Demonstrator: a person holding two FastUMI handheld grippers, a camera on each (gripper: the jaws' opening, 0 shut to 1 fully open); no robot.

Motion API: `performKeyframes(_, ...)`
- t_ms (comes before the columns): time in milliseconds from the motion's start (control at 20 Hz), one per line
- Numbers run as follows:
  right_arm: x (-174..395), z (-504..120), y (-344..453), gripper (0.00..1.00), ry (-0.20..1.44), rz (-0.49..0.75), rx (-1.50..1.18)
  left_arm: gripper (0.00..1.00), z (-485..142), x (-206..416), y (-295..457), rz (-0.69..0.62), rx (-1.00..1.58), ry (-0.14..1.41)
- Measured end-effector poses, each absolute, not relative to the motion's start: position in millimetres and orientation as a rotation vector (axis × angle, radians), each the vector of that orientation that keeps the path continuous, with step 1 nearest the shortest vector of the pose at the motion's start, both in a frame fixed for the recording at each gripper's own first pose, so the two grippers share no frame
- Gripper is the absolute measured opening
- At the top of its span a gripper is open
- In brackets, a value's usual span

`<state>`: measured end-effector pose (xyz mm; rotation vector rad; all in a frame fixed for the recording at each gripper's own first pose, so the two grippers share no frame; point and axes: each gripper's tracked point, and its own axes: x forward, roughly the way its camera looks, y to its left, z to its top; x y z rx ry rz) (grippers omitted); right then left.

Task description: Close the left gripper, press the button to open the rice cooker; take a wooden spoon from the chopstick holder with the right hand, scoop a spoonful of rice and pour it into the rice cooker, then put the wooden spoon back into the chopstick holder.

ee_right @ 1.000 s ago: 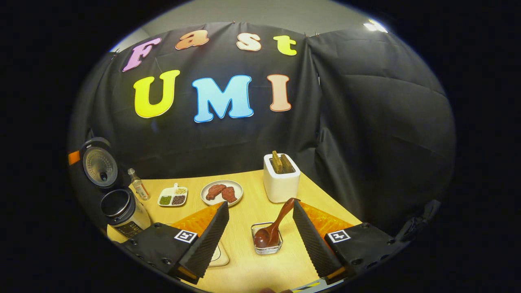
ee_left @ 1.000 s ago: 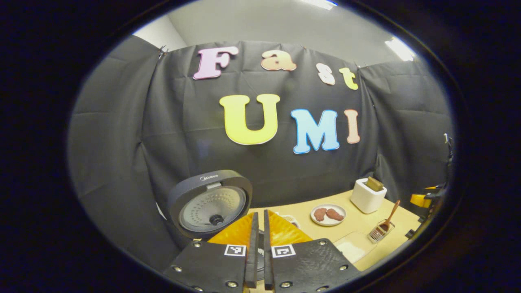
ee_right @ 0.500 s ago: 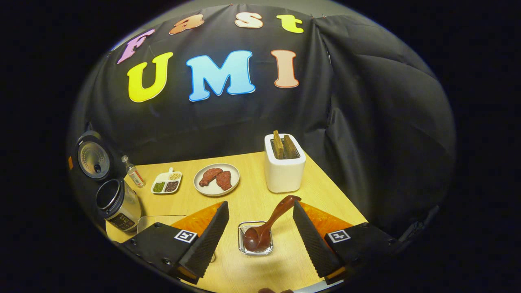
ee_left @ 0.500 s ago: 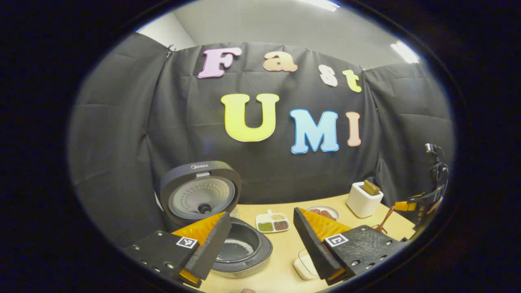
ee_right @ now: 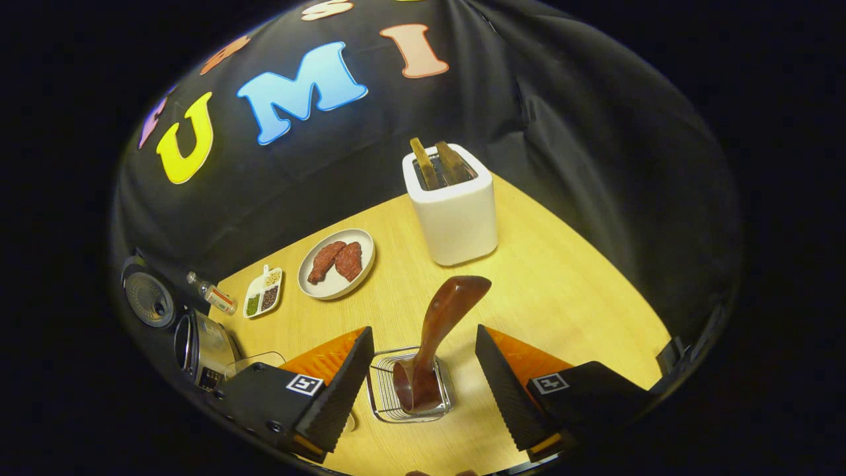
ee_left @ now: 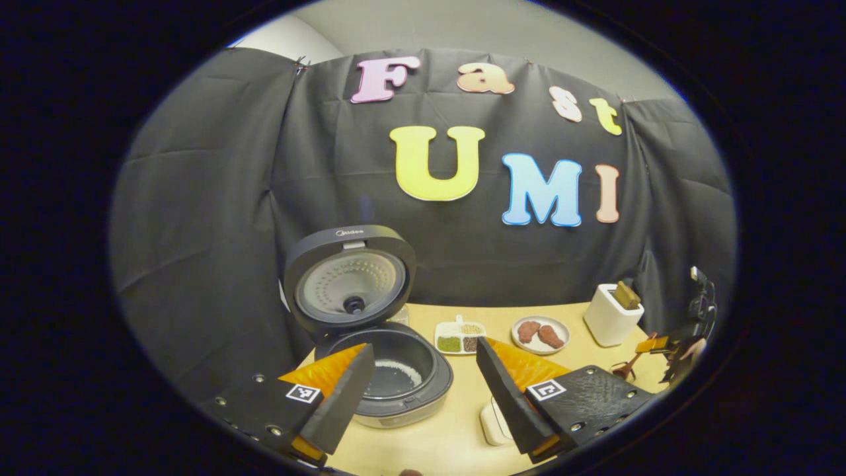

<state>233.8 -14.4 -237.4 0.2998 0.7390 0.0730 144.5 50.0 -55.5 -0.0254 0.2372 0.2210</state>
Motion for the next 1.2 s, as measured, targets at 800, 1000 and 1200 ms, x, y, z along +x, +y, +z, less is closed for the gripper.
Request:
performKeyframes(800,267.5,-249.5,4.8,0.22,0.764,0.178,0.403,0.97,-86.6,124.5,-29.4,0.23,-0.007,0.32)
performKeyframes(1000,253.6,-217.9,6.9,0.21,0.706,0.196,0.393,0.99,-81.5,151.0,-40.2,0.154,0.059,0.323)
performKeyframes(1200,246.1,-179.3,3.7,0.22,0.622,0.181,0.314,0.99,-54.9,159.5,-33.0,0.103,0.046,0.255)
